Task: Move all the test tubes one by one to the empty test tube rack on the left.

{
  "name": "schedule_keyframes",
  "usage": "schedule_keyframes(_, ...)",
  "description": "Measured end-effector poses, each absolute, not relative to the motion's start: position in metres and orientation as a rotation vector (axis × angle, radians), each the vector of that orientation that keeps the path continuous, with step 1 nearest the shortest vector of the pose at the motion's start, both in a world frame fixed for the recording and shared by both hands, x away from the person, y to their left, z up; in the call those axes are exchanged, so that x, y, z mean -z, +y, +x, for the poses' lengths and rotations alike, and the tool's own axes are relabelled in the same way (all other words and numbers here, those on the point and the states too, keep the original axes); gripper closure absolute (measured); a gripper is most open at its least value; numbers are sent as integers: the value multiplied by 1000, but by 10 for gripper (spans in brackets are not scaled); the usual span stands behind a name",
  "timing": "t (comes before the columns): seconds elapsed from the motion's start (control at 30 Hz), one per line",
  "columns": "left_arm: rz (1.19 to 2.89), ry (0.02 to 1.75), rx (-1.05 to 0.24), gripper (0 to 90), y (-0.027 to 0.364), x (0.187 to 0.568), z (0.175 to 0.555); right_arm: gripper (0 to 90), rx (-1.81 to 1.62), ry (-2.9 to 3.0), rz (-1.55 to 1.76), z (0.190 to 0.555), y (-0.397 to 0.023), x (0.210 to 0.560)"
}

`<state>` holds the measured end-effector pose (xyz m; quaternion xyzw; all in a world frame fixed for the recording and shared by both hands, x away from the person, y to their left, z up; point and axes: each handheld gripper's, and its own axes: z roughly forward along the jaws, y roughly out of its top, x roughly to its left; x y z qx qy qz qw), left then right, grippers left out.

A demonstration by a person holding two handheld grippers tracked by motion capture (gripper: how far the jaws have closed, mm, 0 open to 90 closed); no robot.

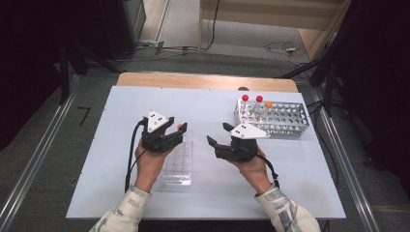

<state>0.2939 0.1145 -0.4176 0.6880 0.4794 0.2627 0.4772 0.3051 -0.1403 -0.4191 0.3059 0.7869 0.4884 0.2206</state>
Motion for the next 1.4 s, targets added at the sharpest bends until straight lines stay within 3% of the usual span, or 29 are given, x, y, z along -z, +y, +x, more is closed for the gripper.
schedule_keyframes(0.37, 1686, 1217, -699, 229, 113, 416, 294, 216, -1278, 1986, 1047, 336, -192, 408)
schedule_keyframes(0.6, 1675, 1219, -701, 230, 114, 414, 293, 216, -1262, 1850, 1157, 350, -241, 389)
schedule_keyframes(0.83, 1667, 1218, -697, 233, 114, 413, 292, 221, -1213, 1804, 1253, 369, -271, 399)
schedule_keyframes(1.4, 1675, 1221, -694, 235, 114, 414, 293, 374, -1156, 1827, 1286, 400, -267, 432)
